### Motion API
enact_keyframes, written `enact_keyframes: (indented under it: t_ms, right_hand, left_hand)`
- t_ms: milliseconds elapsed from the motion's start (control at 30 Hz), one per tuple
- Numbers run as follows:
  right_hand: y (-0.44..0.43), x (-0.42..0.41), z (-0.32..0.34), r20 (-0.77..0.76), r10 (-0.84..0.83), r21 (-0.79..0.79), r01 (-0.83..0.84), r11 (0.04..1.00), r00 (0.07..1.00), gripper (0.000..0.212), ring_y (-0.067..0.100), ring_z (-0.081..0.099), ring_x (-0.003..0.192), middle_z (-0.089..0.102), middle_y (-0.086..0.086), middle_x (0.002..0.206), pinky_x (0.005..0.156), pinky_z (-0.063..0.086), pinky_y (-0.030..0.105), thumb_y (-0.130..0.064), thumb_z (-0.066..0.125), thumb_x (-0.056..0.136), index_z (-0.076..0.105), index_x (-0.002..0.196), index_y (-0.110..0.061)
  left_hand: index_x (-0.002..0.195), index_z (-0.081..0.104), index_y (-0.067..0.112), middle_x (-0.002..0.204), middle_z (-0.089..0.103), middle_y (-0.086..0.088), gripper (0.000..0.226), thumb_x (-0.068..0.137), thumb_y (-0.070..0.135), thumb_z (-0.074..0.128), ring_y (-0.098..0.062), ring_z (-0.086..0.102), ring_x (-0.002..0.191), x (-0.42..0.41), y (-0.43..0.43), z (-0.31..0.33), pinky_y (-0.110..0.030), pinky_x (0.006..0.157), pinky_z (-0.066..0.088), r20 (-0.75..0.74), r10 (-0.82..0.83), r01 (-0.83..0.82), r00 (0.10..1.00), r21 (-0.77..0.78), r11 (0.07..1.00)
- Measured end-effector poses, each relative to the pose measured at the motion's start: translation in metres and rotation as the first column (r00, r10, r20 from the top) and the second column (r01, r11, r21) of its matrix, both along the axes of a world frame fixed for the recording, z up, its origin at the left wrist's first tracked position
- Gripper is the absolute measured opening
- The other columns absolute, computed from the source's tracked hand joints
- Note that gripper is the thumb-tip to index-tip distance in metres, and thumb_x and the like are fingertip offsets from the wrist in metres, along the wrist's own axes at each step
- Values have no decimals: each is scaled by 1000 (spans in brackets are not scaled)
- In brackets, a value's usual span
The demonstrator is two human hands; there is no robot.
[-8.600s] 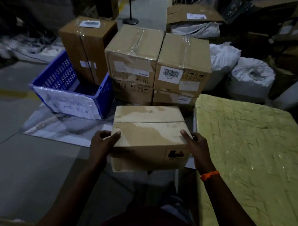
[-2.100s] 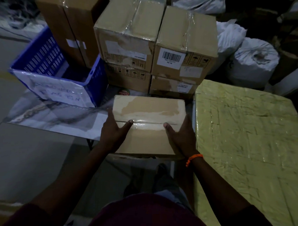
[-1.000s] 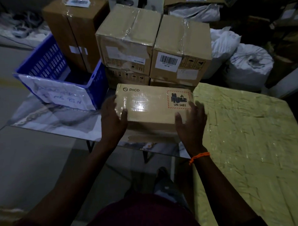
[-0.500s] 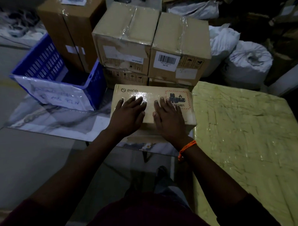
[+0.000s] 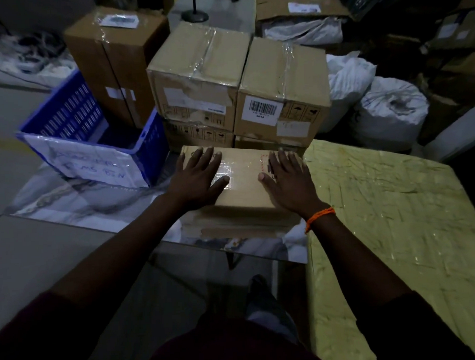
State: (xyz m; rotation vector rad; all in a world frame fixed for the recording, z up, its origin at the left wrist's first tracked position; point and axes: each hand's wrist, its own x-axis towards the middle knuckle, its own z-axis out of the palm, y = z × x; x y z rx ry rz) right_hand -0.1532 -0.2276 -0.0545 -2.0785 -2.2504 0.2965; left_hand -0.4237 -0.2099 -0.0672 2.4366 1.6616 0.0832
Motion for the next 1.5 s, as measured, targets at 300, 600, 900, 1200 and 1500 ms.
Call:
enact_keyframes:
  t_ms: [300,600,900,1200,1500]
  right_hand:
    - [0,4,-13,-63,4,10,-3,1000,998,82,22,-8,160,-6,-2,174,128,5,54,-74,18,99,4,166,-29]
    - [-3,8,-8,-551,-429,-83,464,882,716,101,35,54,134,51,12,152,105,49,46,-77,64,83,31,158,-18]
    - [-45,13,-5,-749,-407,-101,517,850,523,54,18,65,100,68,-3,112,81,50,29,-57,66,94,60,131,-18]
    - [-93,-3,-10,-907,-379,-193,619,761,184,41,11,71,88,71,-1,105,66,54,21,-56,67,94,58,117,-24]
    - [-126,5,-49,-844,-441,-191,596,780,306,38,12,70,91,74,3,108,70,55,23,-25,79,90,69,125,-14]
  left_hand:
    - [164,1,26,172,-6,-3,81,98,72,4,-24,-6,158,-2,-2,-10,-54,125,-6,-20,12,-11,1000,47,999]
    - [163,6,14,171,6,-13,90,100,65,43,-33,11,157,2,-13,-7,-51,122,18,444,516,-502,733,-160,850]
    - [148,39,26,132,49,14,67,92,48,69,-1,50,116,-15,-62,0,-13,90,38,798,306,-376,519,-109,920]
    - [133,53,20,131,62,-3,59,93,64,56,-16,61,117,-23,-101,-14,-45,100,53,883,425,-522,202,-270,809]
    - [140,53,32,139,58,1,64,84,61,63,-21,62,120,-39,-139,-55,-33,91,56,840,450,-352,305,-339,872]
